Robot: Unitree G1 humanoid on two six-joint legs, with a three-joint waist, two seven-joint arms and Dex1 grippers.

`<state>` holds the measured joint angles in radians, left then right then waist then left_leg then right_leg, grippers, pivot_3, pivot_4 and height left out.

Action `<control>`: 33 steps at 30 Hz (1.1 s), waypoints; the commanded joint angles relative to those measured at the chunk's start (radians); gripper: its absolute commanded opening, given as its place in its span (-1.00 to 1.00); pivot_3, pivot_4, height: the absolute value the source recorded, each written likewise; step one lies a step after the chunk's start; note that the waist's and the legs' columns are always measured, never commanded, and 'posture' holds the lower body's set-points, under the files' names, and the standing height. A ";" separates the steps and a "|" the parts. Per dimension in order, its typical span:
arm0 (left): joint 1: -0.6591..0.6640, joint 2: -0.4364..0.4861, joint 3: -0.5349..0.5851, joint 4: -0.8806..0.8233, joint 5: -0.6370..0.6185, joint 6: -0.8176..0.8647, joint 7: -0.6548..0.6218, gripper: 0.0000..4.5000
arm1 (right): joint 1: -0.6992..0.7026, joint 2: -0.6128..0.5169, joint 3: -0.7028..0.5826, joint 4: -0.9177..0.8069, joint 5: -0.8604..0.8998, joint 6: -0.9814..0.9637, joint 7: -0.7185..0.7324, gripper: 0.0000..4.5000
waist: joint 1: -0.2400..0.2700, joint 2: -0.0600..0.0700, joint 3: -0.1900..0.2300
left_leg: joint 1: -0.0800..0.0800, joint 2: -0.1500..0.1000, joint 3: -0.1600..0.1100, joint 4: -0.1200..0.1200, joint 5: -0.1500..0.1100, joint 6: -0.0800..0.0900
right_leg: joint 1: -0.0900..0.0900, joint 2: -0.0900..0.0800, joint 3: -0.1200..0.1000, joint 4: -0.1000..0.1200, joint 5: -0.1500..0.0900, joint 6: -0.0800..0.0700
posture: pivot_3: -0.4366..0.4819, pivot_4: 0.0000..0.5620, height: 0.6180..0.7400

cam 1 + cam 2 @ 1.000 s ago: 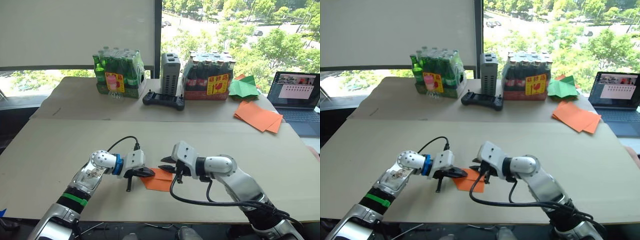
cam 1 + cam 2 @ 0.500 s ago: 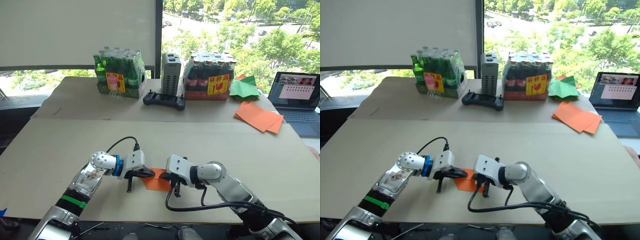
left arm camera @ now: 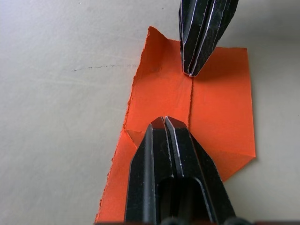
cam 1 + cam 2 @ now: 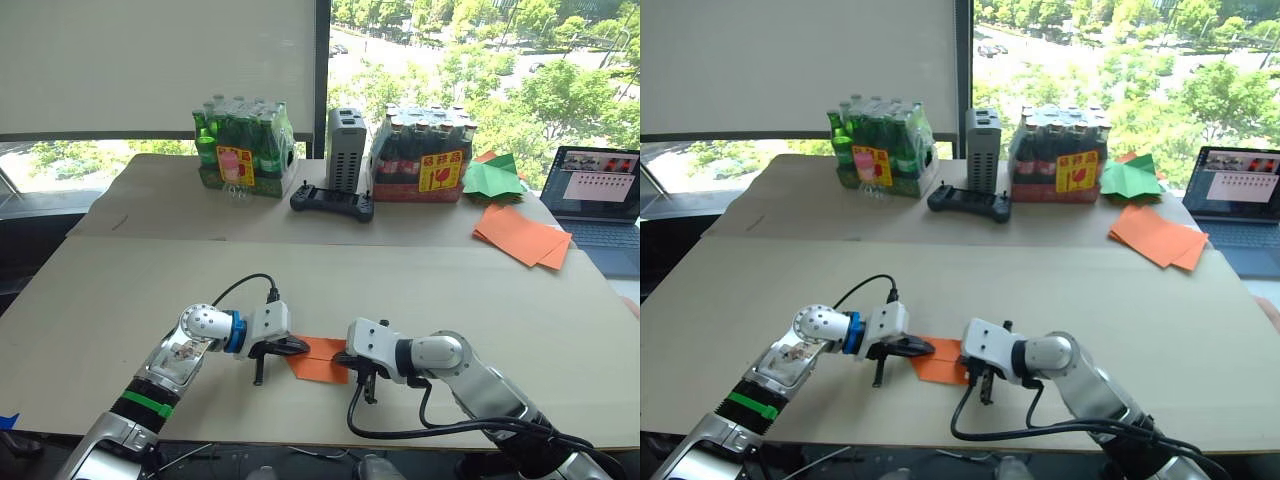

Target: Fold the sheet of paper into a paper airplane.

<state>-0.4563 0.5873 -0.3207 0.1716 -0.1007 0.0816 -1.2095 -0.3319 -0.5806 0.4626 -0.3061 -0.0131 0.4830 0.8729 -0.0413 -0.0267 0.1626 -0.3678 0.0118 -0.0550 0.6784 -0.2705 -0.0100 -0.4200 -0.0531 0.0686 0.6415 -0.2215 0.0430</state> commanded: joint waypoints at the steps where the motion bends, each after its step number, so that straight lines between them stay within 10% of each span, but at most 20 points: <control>1: 0.018 0.020 -0.022 0.030 0.043 0.003 -0.005 -1.00 | 0.046 -0.044 -0.001 0.028 -0.008 0.068 0.018 -0.99 | 0.000 0.000 0.000 | 0.000 0.000 0.000 0.000 0.000 0.000 | 0.000 0.000 0.000 0.000 0.000 0.000 | -0.05 -0.47 0.88; 22: -0.003 0.002 -0.034 0.045 0.039 -0.017 -0.014 -1.00 | -0.021 0.007 -0.151 -0.198 0.195 0.157 0.007 -0.99 | -0.001 0.000 -0.002 | -0.001 0.000 0.000 0.000 0.000 0.000 | -0.001 0.000 0.000 0.000 -0.001 0.001 | -0.05 -0.47 0.88; 33: -0.004 -0.026 -0.033 -0.004 0.012 0.028 -0.029 -1.00 | -0.052 0.048 0.002 0.014 0.048 0.131 -0.070 -0.99 | 0.001 0.000 -0.002 | -0.002 -0.001 0.000 0.000 0.000 0.000 | -0.002 -0.001 0.000 -0.001 0.000 0.001 | -0.05 -0.47 0.88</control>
<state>-0.4719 0.5649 -0.3297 0.1805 -0.0985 0.0922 -1.2267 -0.3784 -0.5296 0.4581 -0.3094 0.0568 0.6275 0.8058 -0.0406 -0.0266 0.1605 -0.3693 0.0107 -0.0550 0.6783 -0.2705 -0.0099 -0.4212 -0.0542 0.0685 0.6408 -0.2220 0.0439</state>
